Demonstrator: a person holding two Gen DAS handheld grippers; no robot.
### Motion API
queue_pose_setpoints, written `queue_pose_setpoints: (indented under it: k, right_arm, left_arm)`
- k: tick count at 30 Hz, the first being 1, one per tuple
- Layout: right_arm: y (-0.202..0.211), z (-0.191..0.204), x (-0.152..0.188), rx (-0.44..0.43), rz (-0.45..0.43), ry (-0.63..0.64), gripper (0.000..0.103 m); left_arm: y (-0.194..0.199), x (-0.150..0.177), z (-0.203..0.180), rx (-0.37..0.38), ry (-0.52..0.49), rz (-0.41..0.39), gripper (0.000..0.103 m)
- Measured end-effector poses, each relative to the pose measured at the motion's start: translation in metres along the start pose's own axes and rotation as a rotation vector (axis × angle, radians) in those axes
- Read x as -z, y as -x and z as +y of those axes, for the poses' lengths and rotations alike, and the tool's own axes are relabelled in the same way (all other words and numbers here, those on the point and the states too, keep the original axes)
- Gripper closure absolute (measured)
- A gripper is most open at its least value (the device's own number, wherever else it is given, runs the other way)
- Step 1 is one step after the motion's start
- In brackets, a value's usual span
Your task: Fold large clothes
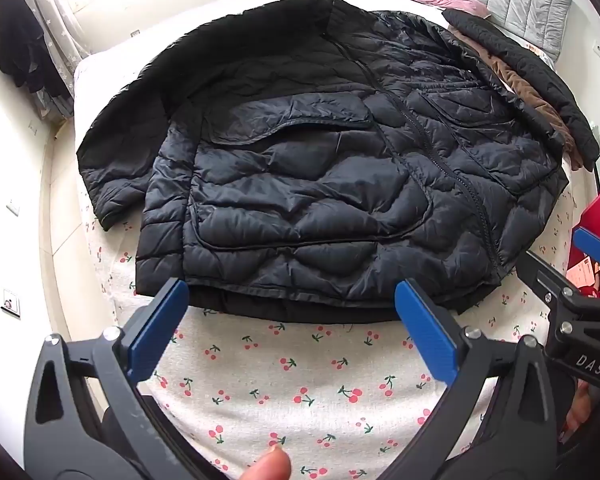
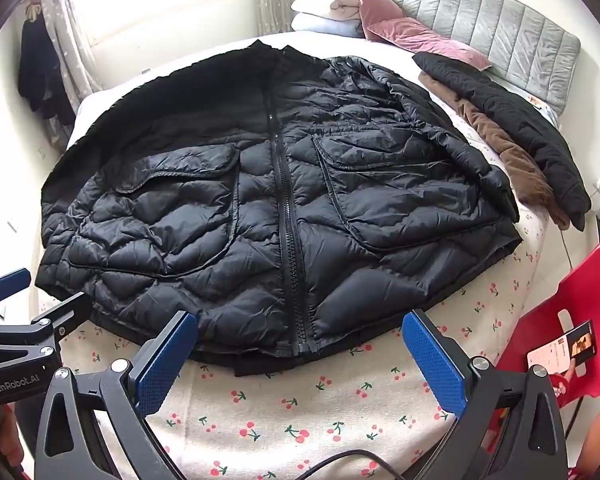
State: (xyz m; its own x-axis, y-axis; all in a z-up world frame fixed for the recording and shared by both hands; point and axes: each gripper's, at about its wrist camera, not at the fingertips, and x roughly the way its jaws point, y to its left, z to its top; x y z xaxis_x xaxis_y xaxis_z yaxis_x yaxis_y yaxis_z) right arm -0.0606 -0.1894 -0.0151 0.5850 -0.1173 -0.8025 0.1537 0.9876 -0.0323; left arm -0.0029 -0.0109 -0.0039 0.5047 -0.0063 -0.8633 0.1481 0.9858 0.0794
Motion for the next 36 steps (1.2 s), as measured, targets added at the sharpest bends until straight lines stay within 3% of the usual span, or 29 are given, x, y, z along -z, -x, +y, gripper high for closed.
queue_pose_setpoints:
  k: [36]
  right_arm:
    - [-0.0024, 0.0028, 0.0002, -0.002, -0.002, 0.006, 0.000]
  left_arm:
    - [-0.0030, -0.0025, 0.0089, -0.015, 0.006, 0.009, 0.000]
